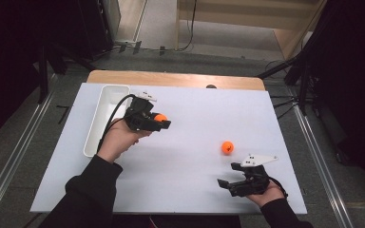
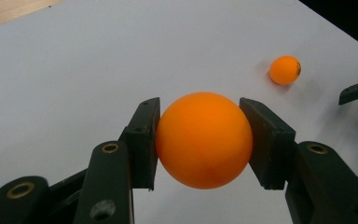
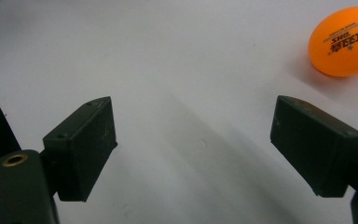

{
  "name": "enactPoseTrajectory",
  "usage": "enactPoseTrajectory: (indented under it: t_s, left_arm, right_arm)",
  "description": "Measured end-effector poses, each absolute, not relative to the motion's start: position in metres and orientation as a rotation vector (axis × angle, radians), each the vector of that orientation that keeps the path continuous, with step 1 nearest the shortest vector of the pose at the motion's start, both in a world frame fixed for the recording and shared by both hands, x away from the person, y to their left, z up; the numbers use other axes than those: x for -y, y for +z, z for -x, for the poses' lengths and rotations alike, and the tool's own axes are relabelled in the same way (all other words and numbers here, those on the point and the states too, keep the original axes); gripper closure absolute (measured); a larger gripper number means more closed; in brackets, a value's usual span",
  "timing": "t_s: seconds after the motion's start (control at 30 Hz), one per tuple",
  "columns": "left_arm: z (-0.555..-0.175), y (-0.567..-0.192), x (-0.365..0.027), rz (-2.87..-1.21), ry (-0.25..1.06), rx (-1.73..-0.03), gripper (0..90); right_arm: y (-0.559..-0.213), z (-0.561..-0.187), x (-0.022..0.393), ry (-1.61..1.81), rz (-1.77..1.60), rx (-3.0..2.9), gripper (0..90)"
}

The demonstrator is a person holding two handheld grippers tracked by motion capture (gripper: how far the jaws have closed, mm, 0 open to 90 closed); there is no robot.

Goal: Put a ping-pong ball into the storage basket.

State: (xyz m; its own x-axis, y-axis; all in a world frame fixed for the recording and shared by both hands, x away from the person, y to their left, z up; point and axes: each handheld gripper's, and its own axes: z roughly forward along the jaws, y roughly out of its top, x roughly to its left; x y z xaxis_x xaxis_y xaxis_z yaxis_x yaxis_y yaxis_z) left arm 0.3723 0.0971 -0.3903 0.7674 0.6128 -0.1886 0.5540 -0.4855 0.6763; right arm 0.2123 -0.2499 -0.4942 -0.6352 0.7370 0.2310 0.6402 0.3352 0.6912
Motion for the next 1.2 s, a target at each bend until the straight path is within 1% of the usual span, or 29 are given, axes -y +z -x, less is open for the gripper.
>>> enactPoseTrajectory:
  t_s: [0.57, 0.73, 0.93, 1.2]
  left_arm:
    - [-0.379, -0.378, -0.115, -2.165, 0.131, -0.899, 51.0]
    - [-0.381, -0.375, -0.122, -2.181, 0.153, -0.901, 51.0]
    - [-0.385, -0.373, -0.131, -2.161, 0.143, -0.918, 51.0]
    - [-0.386, -0.369, -0.142, -2.149, 0.186, -0.955, 51.0]
  right_arm:
    - [-0.495, -0.213, 0.249, 1.187, -1.274, -2.471, 12.8]
    - [-0.496, -0.215, 0.245, 1.181, -1.250, -2.490, 12.8]
    - [-0.497, -0.217, 0.242, 1.179, -1.245, -2.500, 12.8]
    - [-0.497, -0.216, 0.242, 1.179, -1.238, -2.511, 12.8]
